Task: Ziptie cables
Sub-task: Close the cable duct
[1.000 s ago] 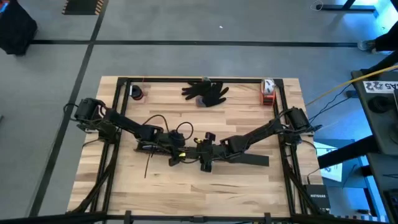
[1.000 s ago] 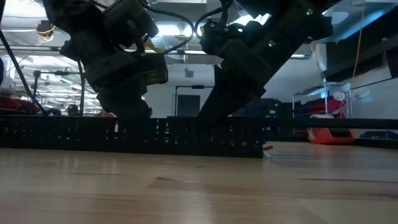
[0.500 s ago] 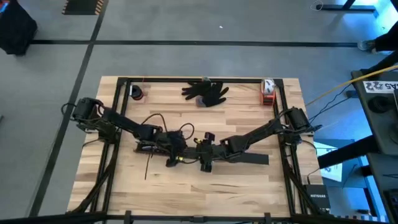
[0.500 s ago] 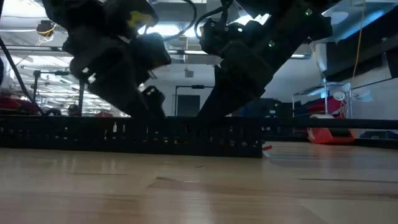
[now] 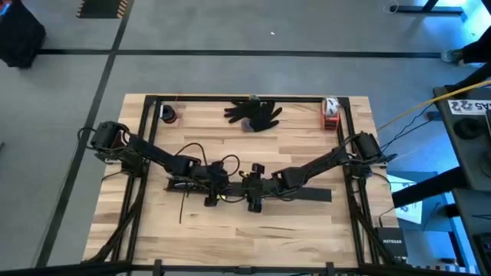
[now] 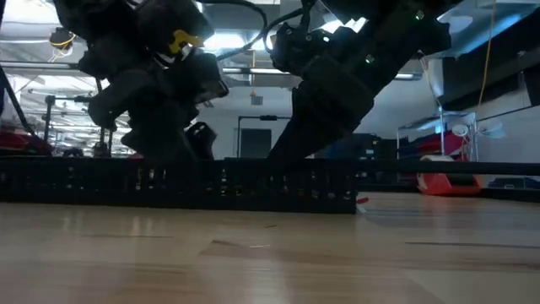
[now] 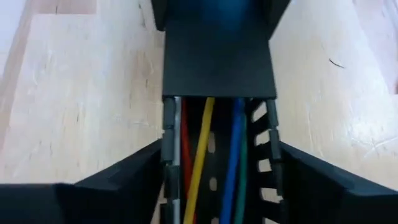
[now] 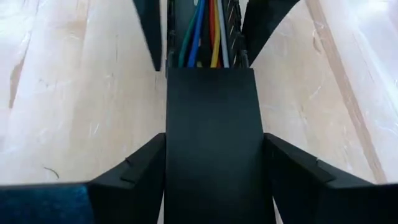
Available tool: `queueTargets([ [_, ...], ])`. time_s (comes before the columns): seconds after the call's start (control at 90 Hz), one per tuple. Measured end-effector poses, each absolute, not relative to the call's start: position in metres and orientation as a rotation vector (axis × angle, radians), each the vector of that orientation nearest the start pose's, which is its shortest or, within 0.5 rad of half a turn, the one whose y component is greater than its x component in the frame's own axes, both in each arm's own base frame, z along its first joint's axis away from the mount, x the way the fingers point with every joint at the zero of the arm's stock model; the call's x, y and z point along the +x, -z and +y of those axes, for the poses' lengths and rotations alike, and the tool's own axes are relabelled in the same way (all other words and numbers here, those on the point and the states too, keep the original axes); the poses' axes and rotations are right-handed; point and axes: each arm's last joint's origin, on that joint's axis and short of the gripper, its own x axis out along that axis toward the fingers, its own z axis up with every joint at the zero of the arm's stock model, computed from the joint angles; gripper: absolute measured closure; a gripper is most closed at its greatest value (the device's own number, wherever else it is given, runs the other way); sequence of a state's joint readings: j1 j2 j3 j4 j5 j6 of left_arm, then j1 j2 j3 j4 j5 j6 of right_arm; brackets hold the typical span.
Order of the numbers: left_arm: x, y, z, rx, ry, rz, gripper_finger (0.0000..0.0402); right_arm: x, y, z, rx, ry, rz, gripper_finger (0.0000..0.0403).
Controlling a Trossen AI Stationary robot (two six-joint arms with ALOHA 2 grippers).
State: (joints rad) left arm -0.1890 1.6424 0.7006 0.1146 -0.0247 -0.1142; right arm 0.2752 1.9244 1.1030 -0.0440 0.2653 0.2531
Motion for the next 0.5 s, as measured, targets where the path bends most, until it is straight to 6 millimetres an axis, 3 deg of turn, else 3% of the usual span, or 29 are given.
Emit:
queueTargets([
  [0.189,0.292,-0.133,-0.055,-0.004,0.106,0.830,0.0220,0.375,-0.142,0.098,0.024,0.084,0.782,0.0178],
  [0.5,0.291,-0.133,-0.059,0.000,0.119,0.824,0.0234,0.404,-0.140,0.105,0.045,0.089,0.756,0.0178],
])
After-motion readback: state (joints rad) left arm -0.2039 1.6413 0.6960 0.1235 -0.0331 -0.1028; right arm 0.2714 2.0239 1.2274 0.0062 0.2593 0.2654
